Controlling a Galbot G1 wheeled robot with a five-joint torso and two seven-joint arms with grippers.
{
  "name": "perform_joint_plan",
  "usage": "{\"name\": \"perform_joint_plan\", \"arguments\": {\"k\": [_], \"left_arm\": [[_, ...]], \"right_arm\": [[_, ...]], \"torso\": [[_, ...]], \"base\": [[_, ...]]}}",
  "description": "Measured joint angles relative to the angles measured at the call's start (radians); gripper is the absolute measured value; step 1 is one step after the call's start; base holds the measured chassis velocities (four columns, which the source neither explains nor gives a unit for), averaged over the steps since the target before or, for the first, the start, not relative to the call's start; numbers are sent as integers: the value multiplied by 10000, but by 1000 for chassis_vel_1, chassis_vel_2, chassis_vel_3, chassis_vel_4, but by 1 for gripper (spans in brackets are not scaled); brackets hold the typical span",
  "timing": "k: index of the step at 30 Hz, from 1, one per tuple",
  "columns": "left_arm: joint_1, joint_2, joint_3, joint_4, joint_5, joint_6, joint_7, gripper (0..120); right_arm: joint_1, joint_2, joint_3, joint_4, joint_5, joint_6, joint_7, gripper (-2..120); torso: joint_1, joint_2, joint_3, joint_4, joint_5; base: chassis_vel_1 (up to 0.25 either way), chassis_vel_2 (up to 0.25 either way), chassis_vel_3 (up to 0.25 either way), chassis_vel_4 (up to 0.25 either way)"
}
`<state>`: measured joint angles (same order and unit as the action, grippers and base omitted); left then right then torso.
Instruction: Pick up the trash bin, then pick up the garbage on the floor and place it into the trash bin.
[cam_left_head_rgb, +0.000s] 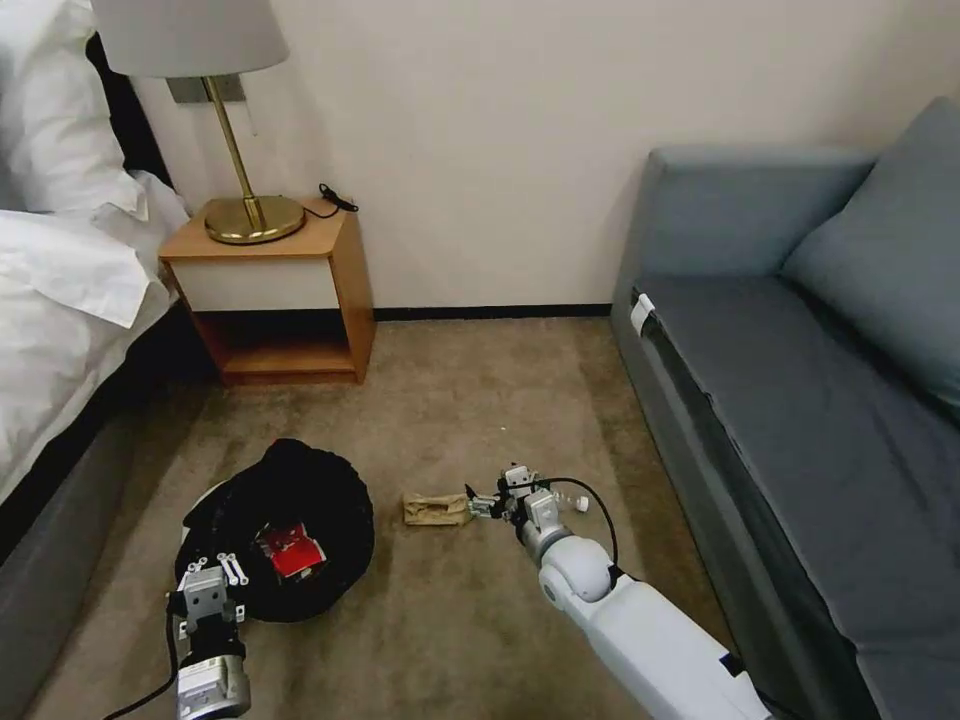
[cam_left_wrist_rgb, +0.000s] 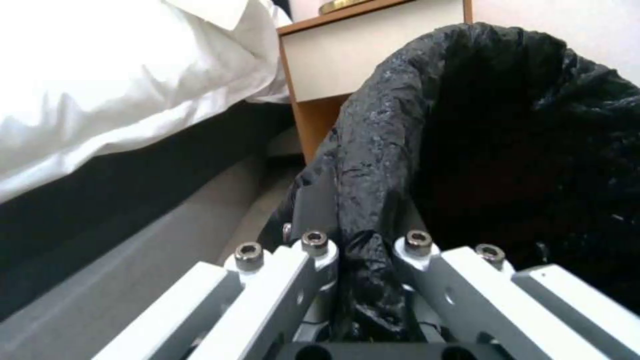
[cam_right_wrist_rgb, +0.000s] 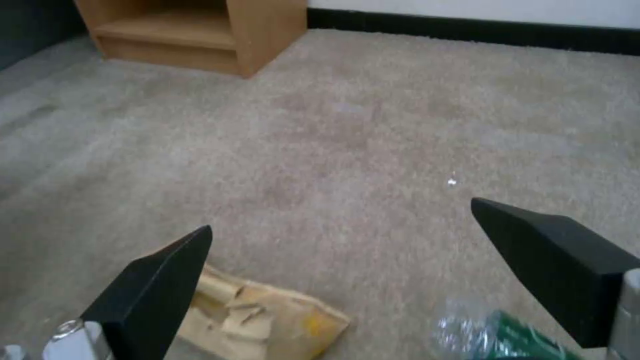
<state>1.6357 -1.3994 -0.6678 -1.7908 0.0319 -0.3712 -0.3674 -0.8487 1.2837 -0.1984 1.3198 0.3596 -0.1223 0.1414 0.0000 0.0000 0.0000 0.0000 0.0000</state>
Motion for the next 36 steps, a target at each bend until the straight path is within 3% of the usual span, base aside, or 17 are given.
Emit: {"name": "perform_joint_plan", "arguments": {"k": [22,36], "left_arm": [[8,12,-11,-32,-10,-1,-2,4],[13,12,-10,-39,-10,-1,-3,4]], "right_arm": [[-14,0,-6,5,-26,8,-10,100],[-12,0,-7,15,-23,8,-8,100]], "torso": [[1,0,1,0,0],[0,0,0,0,0]], "base": [[-102,98,93,-101],[-2,4,2,-2]]}}
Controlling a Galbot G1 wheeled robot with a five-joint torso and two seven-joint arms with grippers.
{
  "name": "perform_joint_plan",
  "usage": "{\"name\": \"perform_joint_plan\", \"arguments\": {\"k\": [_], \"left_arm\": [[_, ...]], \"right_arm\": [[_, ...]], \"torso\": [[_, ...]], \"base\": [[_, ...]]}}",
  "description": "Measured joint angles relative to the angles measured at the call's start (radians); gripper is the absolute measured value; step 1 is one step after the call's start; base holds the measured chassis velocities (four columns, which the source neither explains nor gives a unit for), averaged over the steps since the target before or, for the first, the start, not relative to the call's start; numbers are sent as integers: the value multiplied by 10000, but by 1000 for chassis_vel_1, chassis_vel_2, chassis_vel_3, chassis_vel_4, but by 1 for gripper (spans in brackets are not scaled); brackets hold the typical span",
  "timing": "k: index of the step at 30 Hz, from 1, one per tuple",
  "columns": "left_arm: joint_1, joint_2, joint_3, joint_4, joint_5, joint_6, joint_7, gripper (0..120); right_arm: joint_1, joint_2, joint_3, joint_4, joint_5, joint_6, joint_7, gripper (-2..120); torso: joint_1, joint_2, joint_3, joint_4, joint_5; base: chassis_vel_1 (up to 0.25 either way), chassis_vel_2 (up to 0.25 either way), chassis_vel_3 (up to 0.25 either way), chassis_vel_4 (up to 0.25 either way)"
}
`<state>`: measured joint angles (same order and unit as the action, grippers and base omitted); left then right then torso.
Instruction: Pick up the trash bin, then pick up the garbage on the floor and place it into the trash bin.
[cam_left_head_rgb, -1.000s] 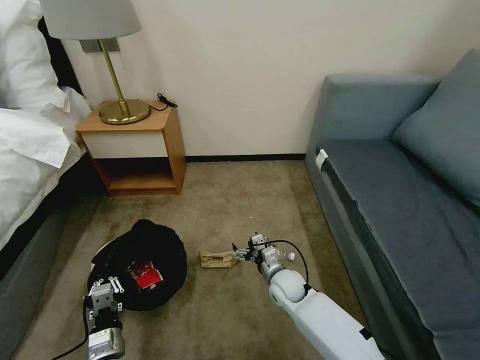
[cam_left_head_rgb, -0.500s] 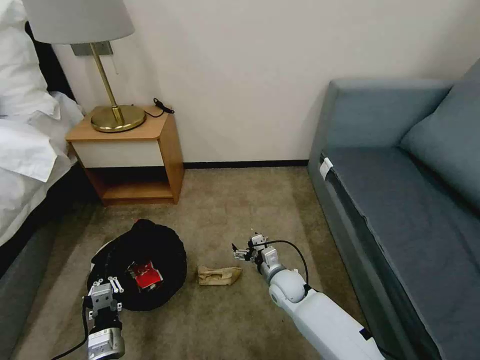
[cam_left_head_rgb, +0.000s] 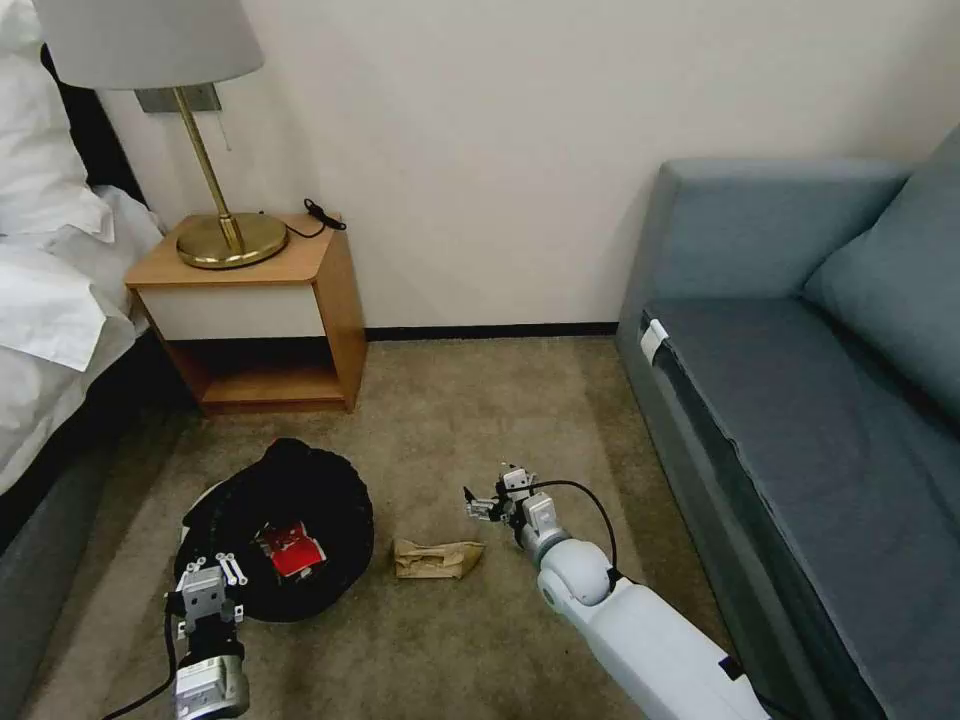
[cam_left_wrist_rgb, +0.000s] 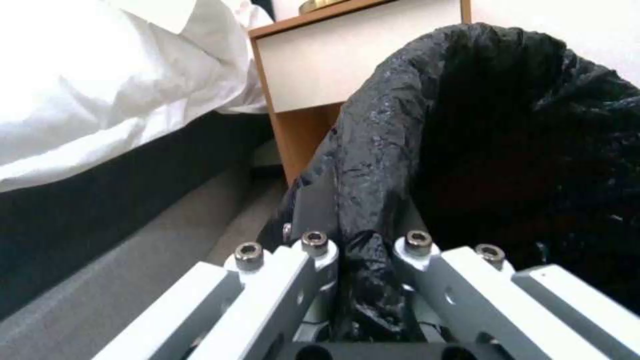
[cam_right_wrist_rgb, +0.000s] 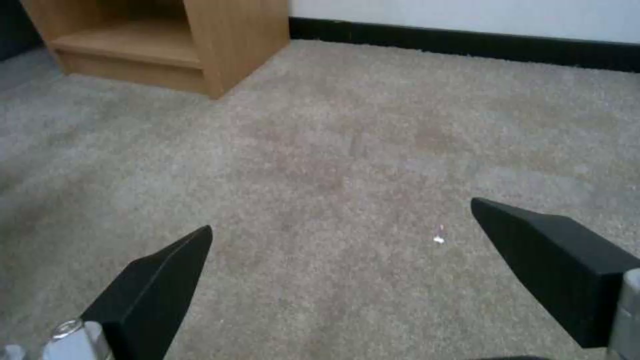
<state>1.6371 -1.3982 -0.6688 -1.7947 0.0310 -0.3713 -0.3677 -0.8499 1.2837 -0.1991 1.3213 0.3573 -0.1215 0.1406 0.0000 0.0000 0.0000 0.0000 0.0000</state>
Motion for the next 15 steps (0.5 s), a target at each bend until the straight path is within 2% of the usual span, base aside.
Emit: {"name": "perform_joint_plan", "arguments": {"k": [15], "left_arm": [[0,0,0,-1,0,1,0,4]], "right_arm": [[0,0,0,1,6,-2,2,100]], "torso": [[0,0,0,0,0]], "base": [[0,0,0,0]]}}
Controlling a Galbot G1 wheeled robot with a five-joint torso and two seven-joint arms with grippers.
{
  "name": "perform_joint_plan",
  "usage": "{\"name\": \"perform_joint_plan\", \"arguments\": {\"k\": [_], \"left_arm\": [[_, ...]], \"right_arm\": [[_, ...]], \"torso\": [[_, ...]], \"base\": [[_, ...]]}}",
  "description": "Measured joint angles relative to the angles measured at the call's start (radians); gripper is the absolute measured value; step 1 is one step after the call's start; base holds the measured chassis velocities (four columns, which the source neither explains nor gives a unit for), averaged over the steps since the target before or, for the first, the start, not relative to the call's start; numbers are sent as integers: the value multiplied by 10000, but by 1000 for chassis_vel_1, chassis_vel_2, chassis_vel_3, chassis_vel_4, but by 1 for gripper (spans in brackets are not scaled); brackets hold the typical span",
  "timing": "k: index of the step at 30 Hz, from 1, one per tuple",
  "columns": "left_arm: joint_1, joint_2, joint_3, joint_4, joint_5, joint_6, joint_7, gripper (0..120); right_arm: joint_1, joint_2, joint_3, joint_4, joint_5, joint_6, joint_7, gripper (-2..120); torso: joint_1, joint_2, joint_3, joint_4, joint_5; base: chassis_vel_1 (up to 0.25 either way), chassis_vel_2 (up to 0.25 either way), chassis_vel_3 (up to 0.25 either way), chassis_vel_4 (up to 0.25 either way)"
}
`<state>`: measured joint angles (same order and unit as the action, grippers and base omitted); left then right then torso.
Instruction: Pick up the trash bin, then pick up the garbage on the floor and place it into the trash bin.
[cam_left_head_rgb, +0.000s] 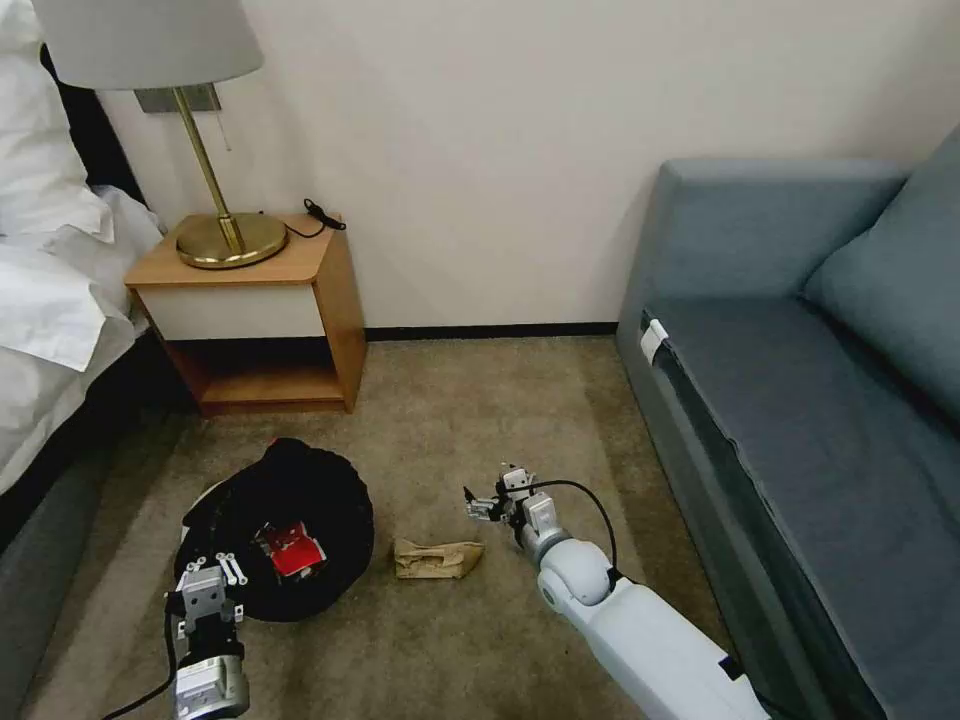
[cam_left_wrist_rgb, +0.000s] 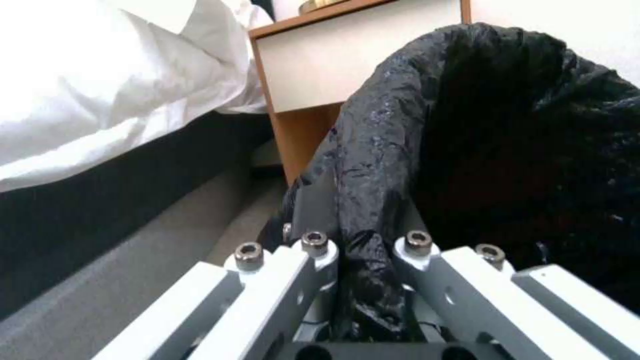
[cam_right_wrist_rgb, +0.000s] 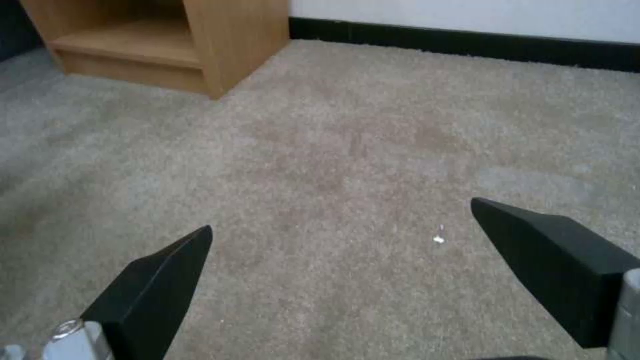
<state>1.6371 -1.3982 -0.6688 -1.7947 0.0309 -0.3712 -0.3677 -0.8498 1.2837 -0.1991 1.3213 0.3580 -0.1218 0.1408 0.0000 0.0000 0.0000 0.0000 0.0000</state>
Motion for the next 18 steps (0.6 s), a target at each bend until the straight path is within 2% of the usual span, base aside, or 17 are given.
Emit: {"name": "perform_joint_plan", "arguments": {"k": [18], "left_arm": [[0,0,0,0,0,0,0,4]], "right_arm": [[0,0,0,1,4,-1,0,100]], "torso": [[0,0,0,0,0]], "base": [[0,0,0,0]]}}
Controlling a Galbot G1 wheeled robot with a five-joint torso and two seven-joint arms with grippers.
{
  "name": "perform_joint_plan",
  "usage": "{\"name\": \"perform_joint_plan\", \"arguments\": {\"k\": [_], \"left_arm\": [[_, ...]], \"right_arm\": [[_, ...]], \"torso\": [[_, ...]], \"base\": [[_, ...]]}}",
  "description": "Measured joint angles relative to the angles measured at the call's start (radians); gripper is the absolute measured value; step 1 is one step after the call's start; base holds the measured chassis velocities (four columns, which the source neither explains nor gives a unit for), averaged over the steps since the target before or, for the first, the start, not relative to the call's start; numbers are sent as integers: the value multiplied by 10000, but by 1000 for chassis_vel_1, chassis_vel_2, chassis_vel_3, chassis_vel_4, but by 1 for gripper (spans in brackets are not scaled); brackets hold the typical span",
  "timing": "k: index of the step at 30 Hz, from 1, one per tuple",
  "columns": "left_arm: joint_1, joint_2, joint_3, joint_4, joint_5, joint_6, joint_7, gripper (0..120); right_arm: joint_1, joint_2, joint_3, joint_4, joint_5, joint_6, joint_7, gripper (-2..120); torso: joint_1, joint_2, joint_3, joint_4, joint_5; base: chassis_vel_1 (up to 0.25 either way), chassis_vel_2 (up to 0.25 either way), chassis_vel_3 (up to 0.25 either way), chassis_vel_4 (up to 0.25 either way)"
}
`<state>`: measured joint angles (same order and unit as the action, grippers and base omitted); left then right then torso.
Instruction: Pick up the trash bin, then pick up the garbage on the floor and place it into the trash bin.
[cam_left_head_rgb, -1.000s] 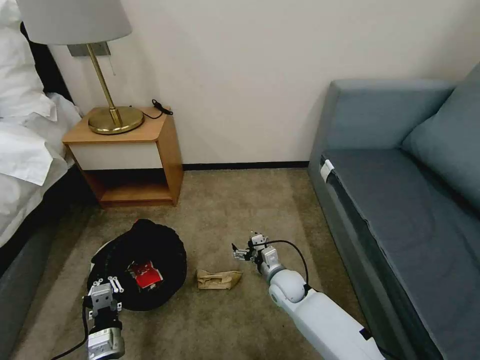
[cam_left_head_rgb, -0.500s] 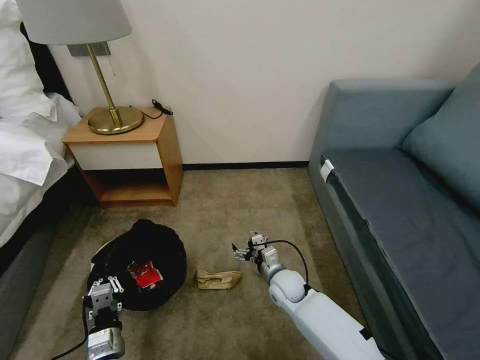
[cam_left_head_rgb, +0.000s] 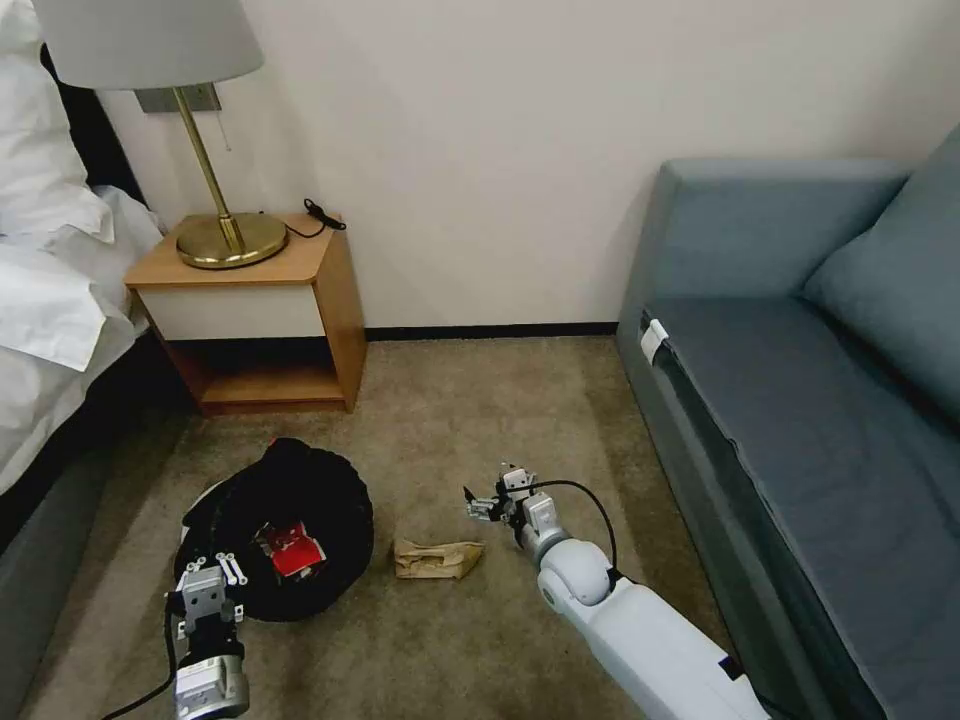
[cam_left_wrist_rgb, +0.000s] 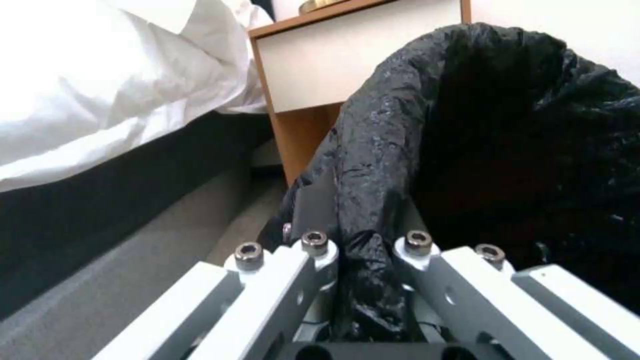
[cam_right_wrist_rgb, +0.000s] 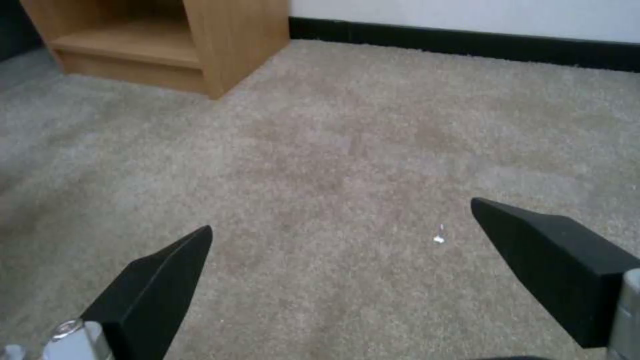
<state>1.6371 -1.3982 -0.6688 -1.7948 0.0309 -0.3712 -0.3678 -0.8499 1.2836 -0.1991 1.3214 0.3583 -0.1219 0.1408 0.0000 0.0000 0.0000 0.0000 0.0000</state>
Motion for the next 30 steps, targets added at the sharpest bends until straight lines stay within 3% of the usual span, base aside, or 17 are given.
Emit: {"name": "perform_joint_plan", "arguments": {"k": [7,10,16,19,25,27,30], "left_arm": [[18,13,0,-46,-61,48,-7,4],[219,137,-34,-474,-674,528,-146,4],[765,472,-171,-1580,-2315,1802,-568,4],[712,484,-12,-1659,-2559,1817,-661,4],[693,604,6,-1654,-2579,1750,-667,4],[712,698,-139,-1507,-2177,1532,-568,4],[733,771,-232,-1447,-1933,1379,-487,4]], "right_arm": [[0,-17,-13,49,56,0,74,99],[-35,-185,-163,572,738,158,884,89],[-141,-557,-508,1713,2248,552,2694,99],[-244,-799,-645,2215,2367,624,3142,100],[-351,-1488,-943,2705,1586,100,2416,100],[-218,-1739,-1139,2669,1481,5,1545,100],[-121,-1818,-1261,2476,1324,-15,1067,100]], "torso": [[0,0,0,0,-1],[0,0,0,-1,-5],[0,0,0,2,4],[0,0,0,3,0],[0,1,-1,-5,1],[0,0,-1,1,-1],[0,0,0,1,0]], "base": [[0,0,0,0],[0,0,0,0],[0,0,0,0],[0,0,0,0],[0,0,0,0],[0,0,0,0],[0,0,0,0]]}}
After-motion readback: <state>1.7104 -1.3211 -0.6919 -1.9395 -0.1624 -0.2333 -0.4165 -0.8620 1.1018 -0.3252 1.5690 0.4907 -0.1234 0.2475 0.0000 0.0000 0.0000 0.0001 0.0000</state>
